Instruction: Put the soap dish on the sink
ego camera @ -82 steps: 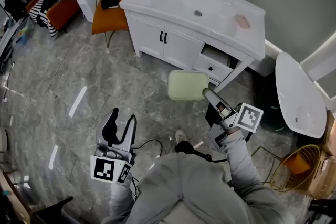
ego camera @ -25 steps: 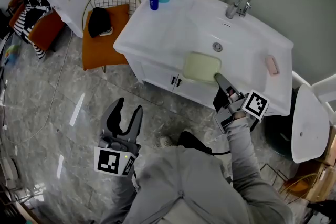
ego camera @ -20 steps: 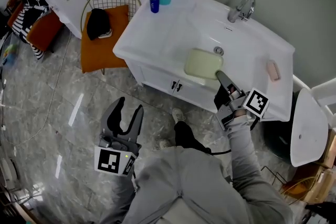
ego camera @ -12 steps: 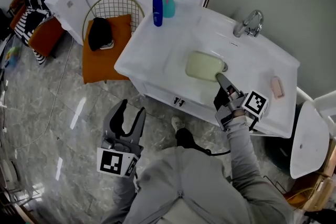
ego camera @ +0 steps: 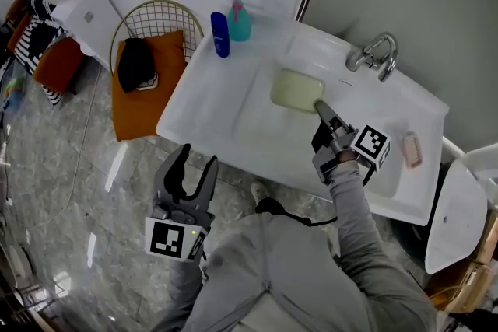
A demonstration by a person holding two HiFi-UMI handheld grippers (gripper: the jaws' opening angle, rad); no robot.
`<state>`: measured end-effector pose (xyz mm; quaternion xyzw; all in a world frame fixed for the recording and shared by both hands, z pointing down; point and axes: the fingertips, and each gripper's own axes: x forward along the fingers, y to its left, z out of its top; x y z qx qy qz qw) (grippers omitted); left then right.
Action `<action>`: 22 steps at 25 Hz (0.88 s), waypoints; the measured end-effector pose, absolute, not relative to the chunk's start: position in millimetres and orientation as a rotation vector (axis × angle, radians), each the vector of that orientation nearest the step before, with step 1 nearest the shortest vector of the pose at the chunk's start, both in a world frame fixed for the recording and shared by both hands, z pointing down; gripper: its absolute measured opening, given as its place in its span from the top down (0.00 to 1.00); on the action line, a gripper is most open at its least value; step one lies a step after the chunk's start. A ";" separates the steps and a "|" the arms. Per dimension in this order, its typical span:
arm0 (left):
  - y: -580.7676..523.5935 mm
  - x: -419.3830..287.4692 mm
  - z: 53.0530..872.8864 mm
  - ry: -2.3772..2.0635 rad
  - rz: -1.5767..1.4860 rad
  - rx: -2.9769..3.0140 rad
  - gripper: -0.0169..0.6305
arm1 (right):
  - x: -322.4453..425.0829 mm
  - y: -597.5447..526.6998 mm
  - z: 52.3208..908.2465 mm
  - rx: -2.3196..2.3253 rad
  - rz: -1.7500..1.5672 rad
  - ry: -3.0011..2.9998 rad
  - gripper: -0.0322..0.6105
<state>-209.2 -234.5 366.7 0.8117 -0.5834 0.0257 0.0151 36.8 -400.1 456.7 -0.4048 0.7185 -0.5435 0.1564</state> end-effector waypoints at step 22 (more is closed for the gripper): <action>-331.9 -214.8 375.2 -1.804 0.149 2.456 0.63 | 83.7 -565.4 532.2 -1.516 -1.553 1.809 0.85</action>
